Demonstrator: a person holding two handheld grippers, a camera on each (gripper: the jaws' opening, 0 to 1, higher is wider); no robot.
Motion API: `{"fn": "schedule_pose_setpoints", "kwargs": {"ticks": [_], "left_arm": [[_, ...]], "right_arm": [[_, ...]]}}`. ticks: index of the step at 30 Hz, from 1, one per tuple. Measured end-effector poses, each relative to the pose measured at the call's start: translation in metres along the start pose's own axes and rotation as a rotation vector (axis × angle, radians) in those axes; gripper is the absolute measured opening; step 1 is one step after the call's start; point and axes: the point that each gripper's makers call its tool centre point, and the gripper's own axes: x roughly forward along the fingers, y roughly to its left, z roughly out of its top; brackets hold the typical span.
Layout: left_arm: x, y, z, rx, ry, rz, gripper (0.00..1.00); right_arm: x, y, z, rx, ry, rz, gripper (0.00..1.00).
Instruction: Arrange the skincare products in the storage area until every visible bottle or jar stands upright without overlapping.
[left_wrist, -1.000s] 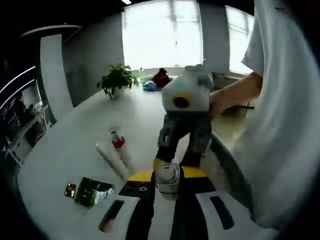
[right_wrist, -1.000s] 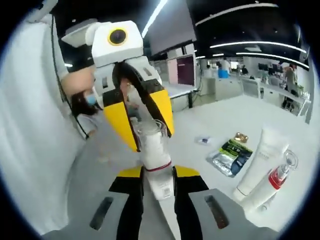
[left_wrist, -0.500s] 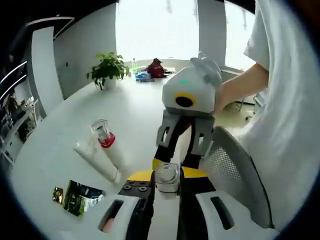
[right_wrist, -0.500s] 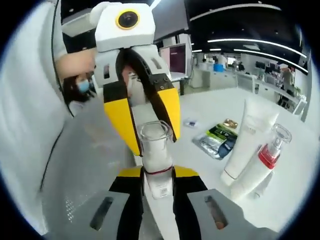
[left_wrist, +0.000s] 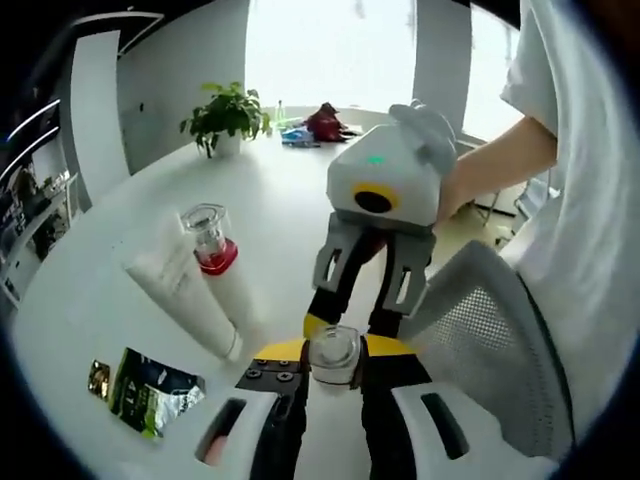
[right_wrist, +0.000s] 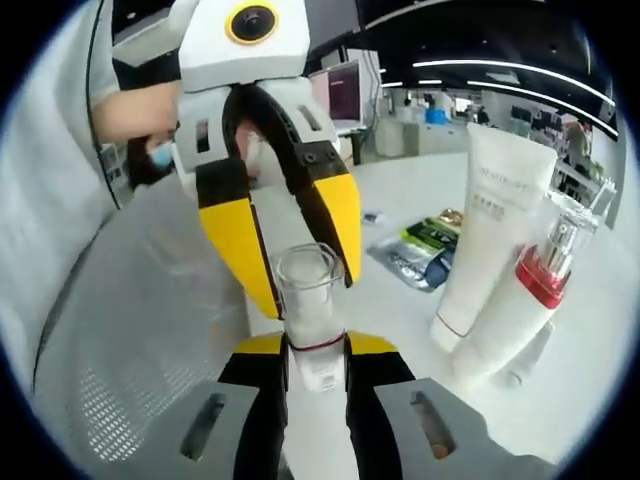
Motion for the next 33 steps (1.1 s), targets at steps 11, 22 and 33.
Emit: {"fn": "schedule_pose_setpoints", "kwargs": {"ticks": [11, 22, 33], "left_arm": [[0.008, 0.000, -0.011, -0.001, 0.019, -0.014, 0.21], [0.012, 0.005, -0.010, -0.024, -0.017, -0.003, 0.22], [0.013, 0.007, -0.019, -0.073, -0.013, 0.020, 0.42]], "right_arm": [[0.005, 0.000, -0.012, -0.011, 0.042, 0.009, 0.20], [0.004, -0.007, -0.013, -0.016, 0.026, -0.012, 0.20], [-0.003, -0.027, -0.016, -0.010, 0.020, -0.041, 0.20]]}}
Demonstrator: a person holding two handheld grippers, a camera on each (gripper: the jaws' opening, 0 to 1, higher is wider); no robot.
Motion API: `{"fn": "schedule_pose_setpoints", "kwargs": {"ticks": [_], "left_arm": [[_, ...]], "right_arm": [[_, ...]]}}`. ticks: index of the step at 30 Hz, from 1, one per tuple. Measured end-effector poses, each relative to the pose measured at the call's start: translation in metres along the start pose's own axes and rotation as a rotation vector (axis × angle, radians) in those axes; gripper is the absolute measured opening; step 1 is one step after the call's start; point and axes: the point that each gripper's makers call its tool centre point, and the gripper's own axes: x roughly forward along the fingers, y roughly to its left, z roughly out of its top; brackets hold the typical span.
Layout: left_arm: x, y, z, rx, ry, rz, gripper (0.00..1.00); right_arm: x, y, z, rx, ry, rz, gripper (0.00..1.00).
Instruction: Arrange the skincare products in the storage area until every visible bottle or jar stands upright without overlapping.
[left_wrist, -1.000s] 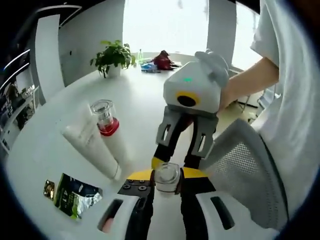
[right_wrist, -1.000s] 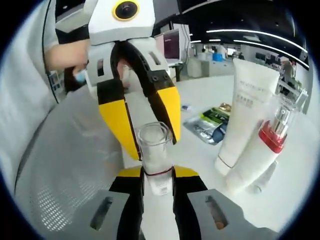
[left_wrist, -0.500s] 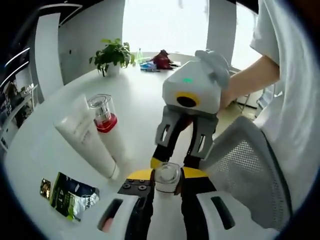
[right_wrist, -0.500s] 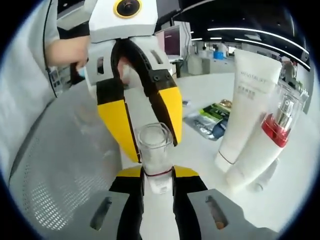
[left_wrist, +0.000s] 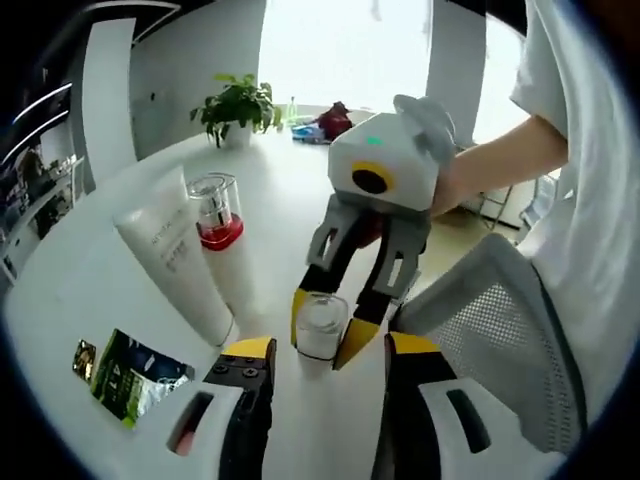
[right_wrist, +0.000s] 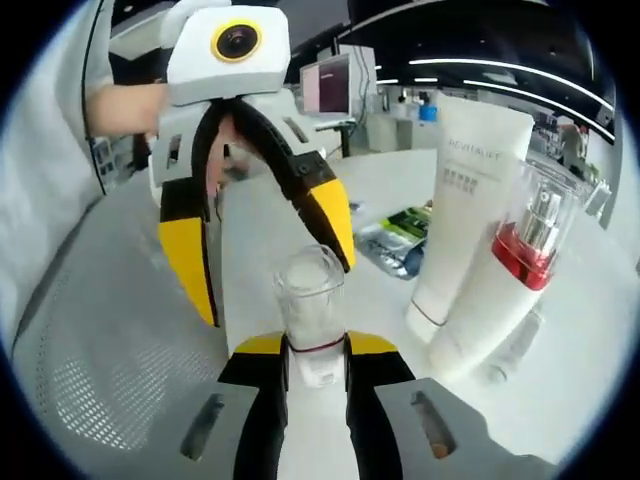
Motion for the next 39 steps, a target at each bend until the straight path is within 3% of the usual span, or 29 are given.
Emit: {"fn": "schedule_pose_setpoints", "kwargs": {"ticks": [14, 21, 39], "left_arm": [[-0.011, 0.009, -0.016, -0.054, -0.002, 0.068, 0.65], [-0.018, 0.018, -0.029, -0.091, 0.011, 0.115, 0.79], [-0.015, 0.019, -0.033, -0.108, 0.011, 0.114, 0.79]], "right_arm": [[-0.010, -0.040, -0.003, 0.015, -0.004, -0.026, 0.21], [-0.007, -0.045, 0.001, 0.024, -0.016, -0.030, 0.21], [-0.012, -0.056, -0.003, 0.009, 0.019, -0.027, 0.21]]}}
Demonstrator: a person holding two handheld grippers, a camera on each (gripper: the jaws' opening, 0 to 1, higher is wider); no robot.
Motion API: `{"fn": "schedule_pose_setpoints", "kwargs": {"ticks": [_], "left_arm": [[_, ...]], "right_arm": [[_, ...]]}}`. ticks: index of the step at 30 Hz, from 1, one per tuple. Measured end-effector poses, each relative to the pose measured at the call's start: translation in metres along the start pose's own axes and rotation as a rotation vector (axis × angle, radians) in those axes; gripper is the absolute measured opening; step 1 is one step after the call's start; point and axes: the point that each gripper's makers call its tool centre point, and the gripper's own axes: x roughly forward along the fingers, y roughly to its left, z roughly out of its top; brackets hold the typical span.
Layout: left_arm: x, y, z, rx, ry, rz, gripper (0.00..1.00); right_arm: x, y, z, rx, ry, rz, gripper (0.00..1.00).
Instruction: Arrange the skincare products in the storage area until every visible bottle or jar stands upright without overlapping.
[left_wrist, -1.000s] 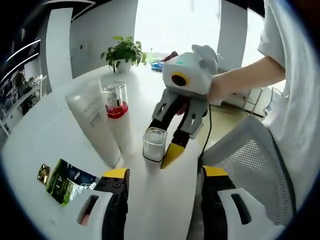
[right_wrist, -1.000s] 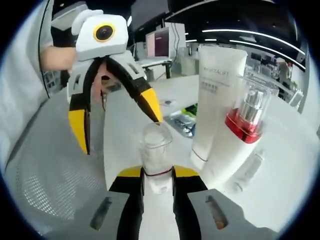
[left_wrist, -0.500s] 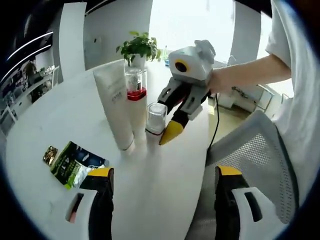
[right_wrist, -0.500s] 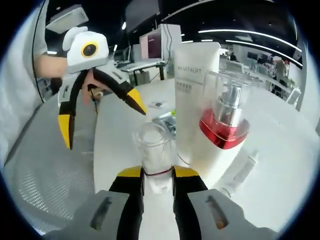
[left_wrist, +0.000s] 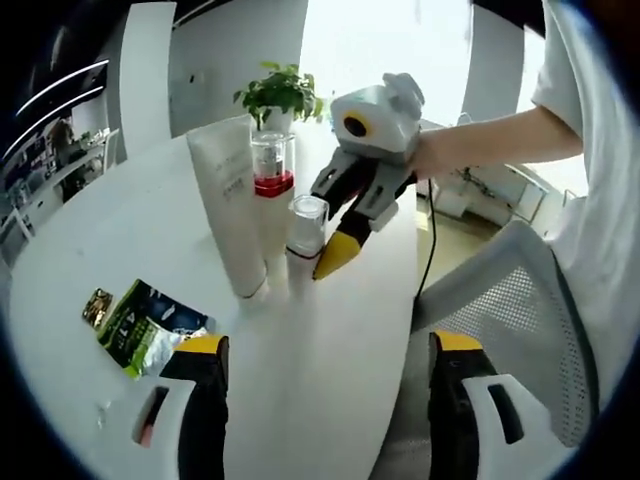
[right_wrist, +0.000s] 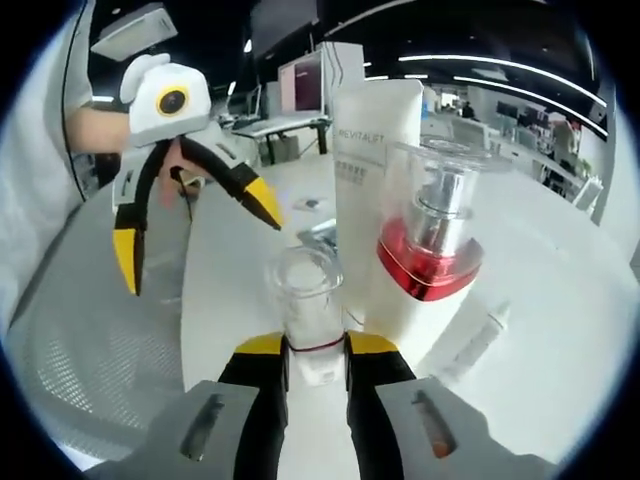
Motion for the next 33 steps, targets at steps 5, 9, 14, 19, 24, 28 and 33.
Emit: {"fn": "schedule_pose_setpoints", "kwargs": {"ticks": [5, 9, 14, 19, 24, 28, 33], "left_arm": [[0.003, -0.002, -0.002, -0.004, 0.003, -0.010, 0.78], [0.018, -0.014, 0.000, -0.020, -0.005, -0.059, 0.77], [0.040, -0.017, 0.006, -0.029, -0.017, -0.056, 0.67], [0.059, 0.003, 0.004, -0.005, -0.009, 0.011, 0.34], [0.068, 0.026, -0.007, -0.010, 0.048, 0.086, 0.17], [0.070, 0.033, -0.011, 0.007, 0.071, 0.111, 0.05], [0.074, 0.041, -0.011, 0.007, 0.070, 0.148, 0.01]], "right_arm": [[-0.001, 0.001, -0.004, 0.008, 0.012, 0.007, 0.21], [-0.005, 0.003, -0.007, 0.015, 0.022, 0.001, 0.23], [-0.012, 0.002, -0.012, 0.053, 0.038, -0.057, 0.23], [-0.012, 0.003, -0.032, 0.074, 0.103, -0.111, 0.20], [-0.008, 0.007, -0.040, 0.080, 0.129, -0.135, 0.20], [-0.007, 0.006, -0.038, 0.092, 0.125, -0.167, 0.14], [-0.003, 0.007, -0.039, 0.086, 0.134, -0.187, 0.06]]}}
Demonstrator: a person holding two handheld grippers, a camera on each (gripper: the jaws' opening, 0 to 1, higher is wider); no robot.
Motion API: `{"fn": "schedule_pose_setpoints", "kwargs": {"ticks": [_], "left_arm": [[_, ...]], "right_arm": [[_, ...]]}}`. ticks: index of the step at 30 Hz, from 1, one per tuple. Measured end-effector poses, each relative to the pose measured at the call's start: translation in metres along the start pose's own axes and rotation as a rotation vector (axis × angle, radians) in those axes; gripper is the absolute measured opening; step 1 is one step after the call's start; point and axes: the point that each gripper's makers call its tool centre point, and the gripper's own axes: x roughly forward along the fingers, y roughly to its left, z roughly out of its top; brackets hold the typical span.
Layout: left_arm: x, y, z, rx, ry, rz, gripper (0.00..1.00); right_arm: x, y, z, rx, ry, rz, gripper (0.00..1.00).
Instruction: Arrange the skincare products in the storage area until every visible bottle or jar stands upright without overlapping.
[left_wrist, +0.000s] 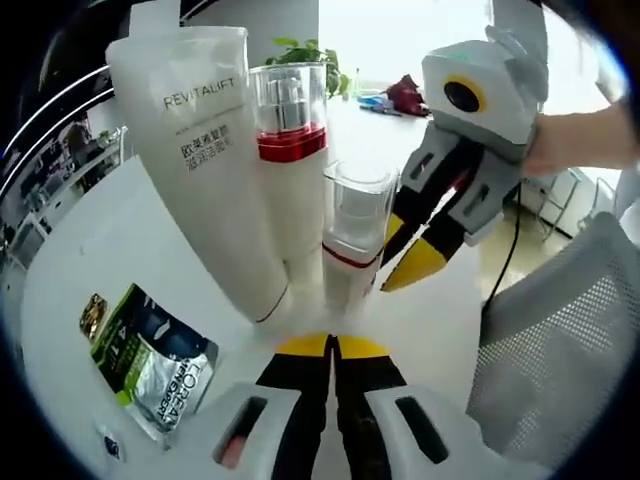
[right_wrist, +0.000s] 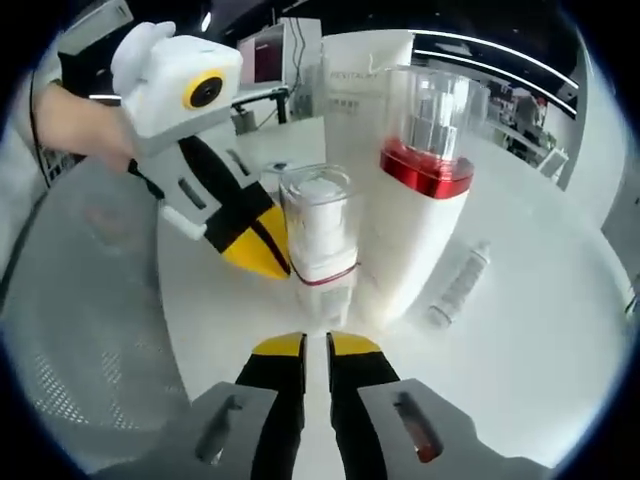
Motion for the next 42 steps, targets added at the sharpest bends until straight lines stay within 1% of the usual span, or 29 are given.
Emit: {"fn": "schedule_pose_setpoints", "kwargs": {"ticks": [2, 3, 9, 16, 28, 39, 42], "left_arm": [[0.003, 0.001, 0.000, 0.002, -0.002, -0.006, 0.01], [0.003, -0.002, 0.001, 0.005, -0.004, -0.010, 0.01], [0.007, -0.007, 0.005, 0.012, -0.011, -0.021, 0.01], [0.011, -0.011, 0.011, 0.009, -0.023, -0.029, 0.01], [0.014, -0.008, 0.018, -0.001, -0.034, -0.028, 0.01], [0.014, -0.009, 0.016, -0.004, -0.028, -0.028, 0.02], [0.012, -0.009, 0.015, -0.012, -0.025, -0.028, 0.05]], "right_arm": [[0.001, -0.001, -0.001, 0.001, 0.002, -0.003, 0.03], [0.001, -0.002, -0.001, -0.001, 0.004, -0.005, 0.01], [0.002, -0.001, -0.004, 0.010, 0.010, -0.005, 0.02], [0.005, -0.002, -0.002, 0.016, 0.003, -0.006, 0.02], [0.005, -0.010, -0.004, 0.027, 0.005, -0.017, 0.02], [0.005, -0.013, -0.004, 0.031, 0.010, -0.018, 0.04], [0.005, -0.013, -0.005, 0.030, 0.017, -0.020, 0.05]]}}
